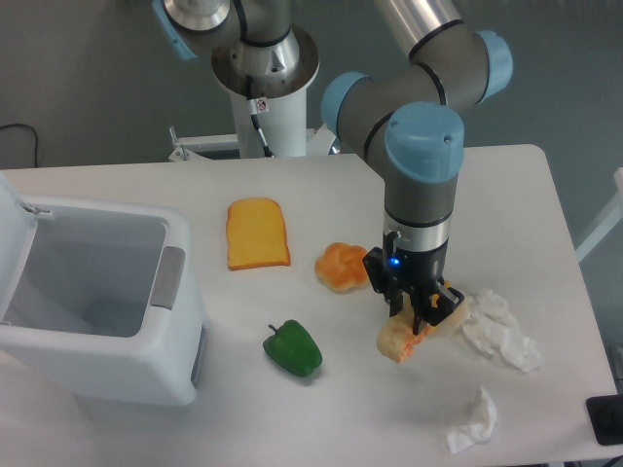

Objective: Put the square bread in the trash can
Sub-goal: 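Close the gripper on the tan round bread bun and start lifting, then lift the bun and carry it toward the white trash bin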

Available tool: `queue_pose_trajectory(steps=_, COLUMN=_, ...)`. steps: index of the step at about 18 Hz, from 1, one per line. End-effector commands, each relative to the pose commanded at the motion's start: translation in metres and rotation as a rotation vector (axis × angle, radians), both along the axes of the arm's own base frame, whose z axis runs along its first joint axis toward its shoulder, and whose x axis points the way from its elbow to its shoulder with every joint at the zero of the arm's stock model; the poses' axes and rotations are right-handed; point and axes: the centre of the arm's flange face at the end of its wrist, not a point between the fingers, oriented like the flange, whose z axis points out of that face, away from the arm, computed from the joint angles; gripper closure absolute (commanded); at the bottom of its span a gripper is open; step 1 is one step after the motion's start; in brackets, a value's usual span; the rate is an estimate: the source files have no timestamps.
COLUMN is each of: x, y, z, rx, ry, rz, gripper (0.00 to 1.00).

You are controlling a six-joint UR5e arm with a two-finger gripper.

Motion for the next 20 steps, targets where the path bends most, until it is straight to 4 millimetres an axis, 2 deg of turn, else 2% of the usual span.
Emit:
queue_pose_trajectory(steps=3, x=0.0, y=-0.001, z=0.0, rx=0.006, ry=-0.007, rz=0.008, gripper=0.57)
queue_pose_trajectory(steps=5, x=0.005, y=-0.001, z=0.013, rx=0.033, ry=-0.002, rz=0.004, gripper=0.57)
queue_pose_trajectory(steps=9, x=0.01, y=0.003, z=0.015, rx=0.061, ry=-0.024, rz=0.005, gripper=0.57)
queue_pose_trajectory(steps=20, x=0.037, y=0.004, z=0.065, rx=0.218, ry=-0.08, rz=0.087, gripper=0.57)
